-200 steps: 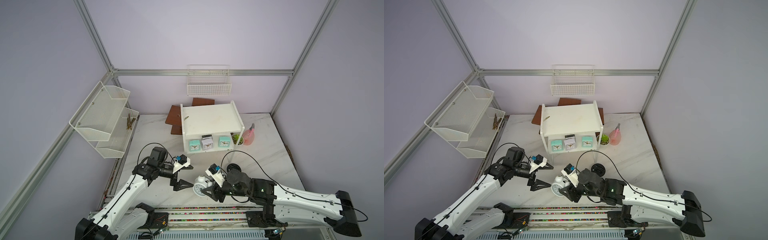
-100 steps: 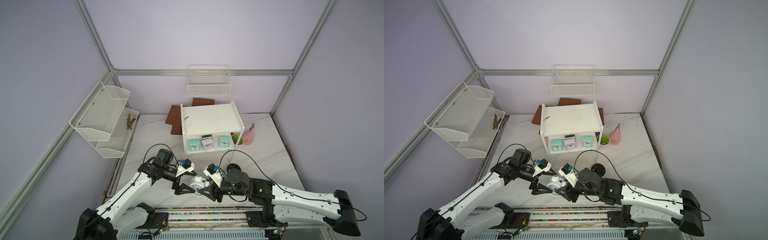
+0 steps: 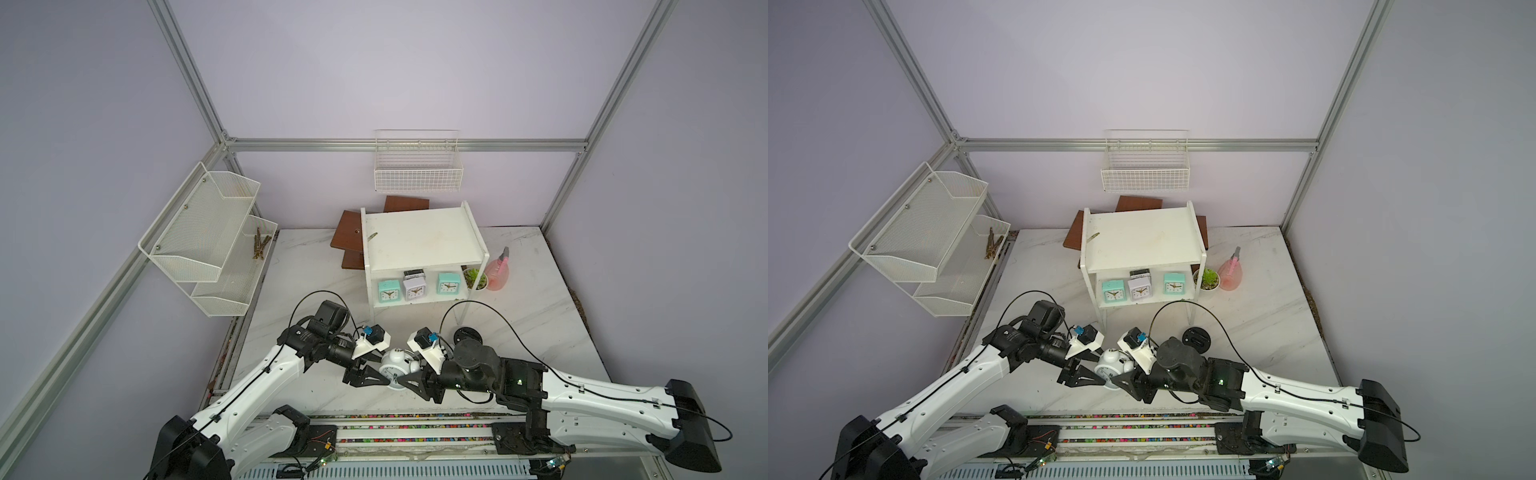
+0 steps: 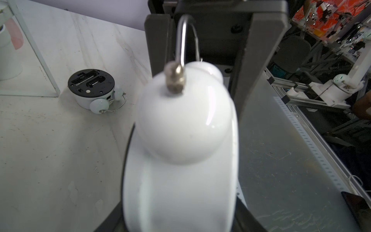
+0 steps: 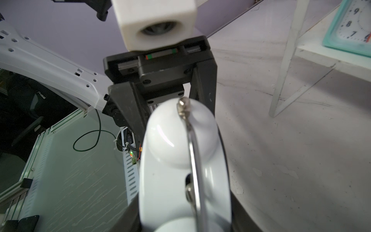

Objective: Place the alarm clocks on the shelf by style
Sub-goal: Pick up the alarm from the center of the board.

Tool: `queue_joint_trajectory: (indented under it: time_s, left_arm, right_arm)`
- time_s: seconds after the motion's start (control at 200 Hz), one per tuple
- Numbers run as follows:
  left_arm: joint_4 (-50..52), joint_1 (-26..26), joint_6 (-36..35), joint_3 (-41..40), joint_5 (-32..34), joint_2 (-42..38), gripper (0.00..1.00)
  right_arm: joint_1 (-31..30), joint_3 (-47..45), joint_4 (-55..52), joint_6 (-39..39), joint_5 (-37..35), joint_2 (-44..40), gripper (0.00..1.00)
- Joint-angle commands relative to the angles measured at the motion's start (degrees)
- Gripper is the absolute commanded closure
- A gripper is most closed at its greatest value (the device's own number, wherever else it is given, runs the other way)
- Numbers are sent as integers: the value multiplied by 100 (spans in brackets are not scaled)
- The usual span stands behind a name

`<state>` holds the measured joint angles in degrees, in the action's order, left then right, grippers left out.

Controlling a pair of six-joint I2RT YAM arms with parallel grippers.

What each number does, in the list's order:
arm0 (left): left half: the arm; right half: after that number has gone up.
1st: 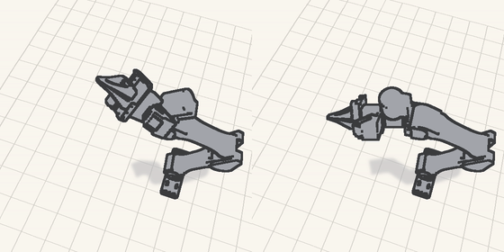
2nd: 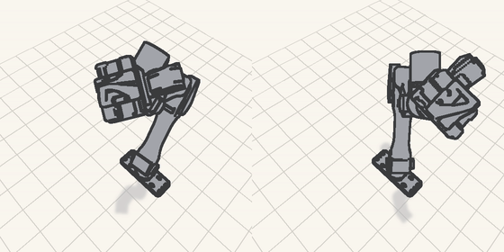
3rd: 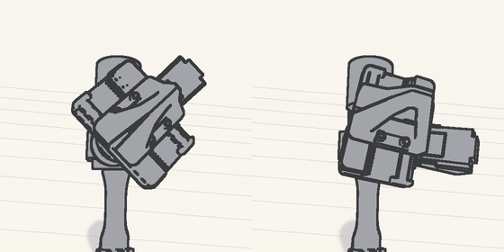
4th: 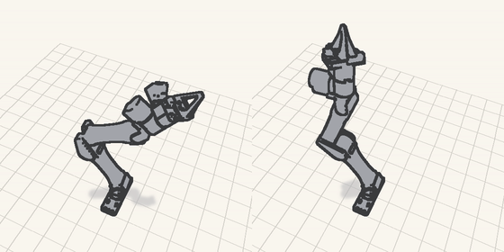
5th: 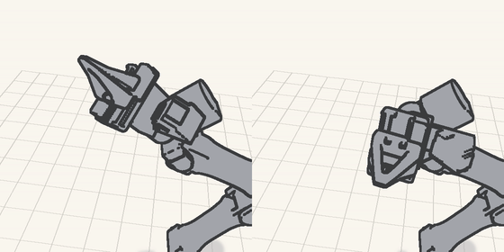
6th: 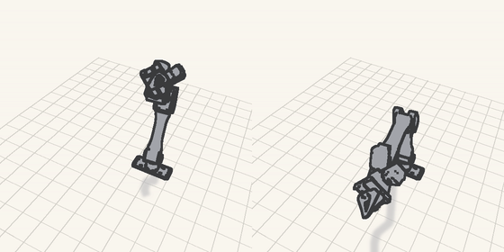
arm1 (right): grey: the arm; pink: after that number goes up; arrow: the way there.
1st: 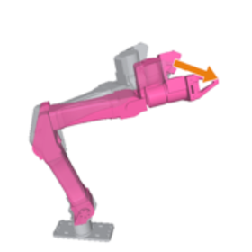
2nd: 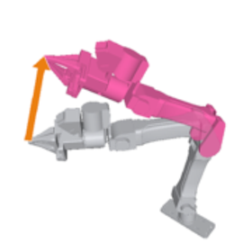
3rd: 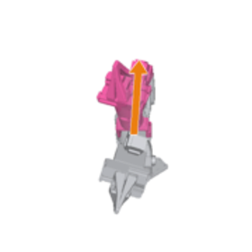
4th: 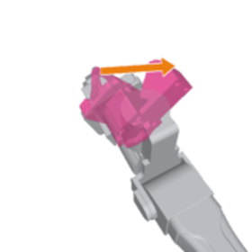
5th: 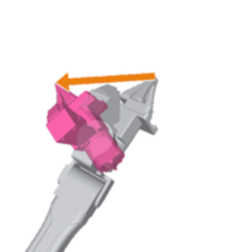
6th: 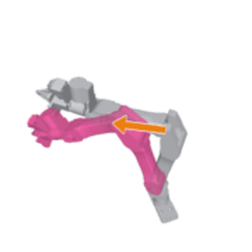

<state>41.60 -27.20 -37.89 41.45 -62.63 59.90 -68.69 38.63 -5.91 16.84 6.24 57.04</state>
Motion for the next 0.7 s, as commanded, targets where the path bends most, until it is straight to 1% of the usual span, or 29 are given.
queue_joint_trajectory:
  time_s: [0.0,0.055,0.12,0.15,0.18,0.21,0.22,0.225,0.235,0.28,0.285,0.29,0.305,0.445,0.545,0.695]
  left_arm:
    - [5,-30,-110,45,-10,-5,54]
    - [3,-30,-122,53,3,4,59]
    - [6,-29,-121,90,20,30,70]
    - [9,-29,-106,115,44,47,74]
    - [14,-26,-60,152,84,65,75]
    - [6,-28,-5,186,143,82,75]
    - [-5,-19,17,201,156,94,75]
    - [-9,-16,35,207,177,97,75]
    - [-11,-21,67,219,200,104,76]
    - [-53,-22,234,277,358,126,76]
    - [-64,-22,249,285,380,127,76]
    - [-64,-22,270,289,403,127,76]
    - [-84,-14,321,310,473,127,76]
    - [-251,4,814,435,1203,-2,77]
    - [-559,7,1204,384,1629,-263,77]
    - [-920,4,1618,353,1949,-668,77]
  right_arm:
    - [-23,-39,403,2,-190,-170,58]
    - [-26,-53,386,37,-253,-183,56]
    - [-24,-82,383,88,-292,-211,52]
    - [-28,-97,376,134,-335,-238,49]
    - [-30,-109,363,180,-394,-272,44]
    - [-29,-132,351,247,-460,-319,37]
    - [-24,-147,351,273,-486,-345,36]
    - [-27,-150,352,288,-498,-357,32]
    - [-26,-160,354,310,-522,-372,28]
    - [-23,-212,348,443,-680,-491,16]
    - [-23,-218,351,469,-701,-505,8]
    - [-27,-221,348,482,-728,-511,4]
    - [-27,-232,341,566,-814,-550,1]
    - [-22,-242,50,1520,-1610,-931,0]
    - [-32,-296,-40,2501,-2192,-1178,0]
    - [-31,-738,440,4169,-2926,-1363,0]
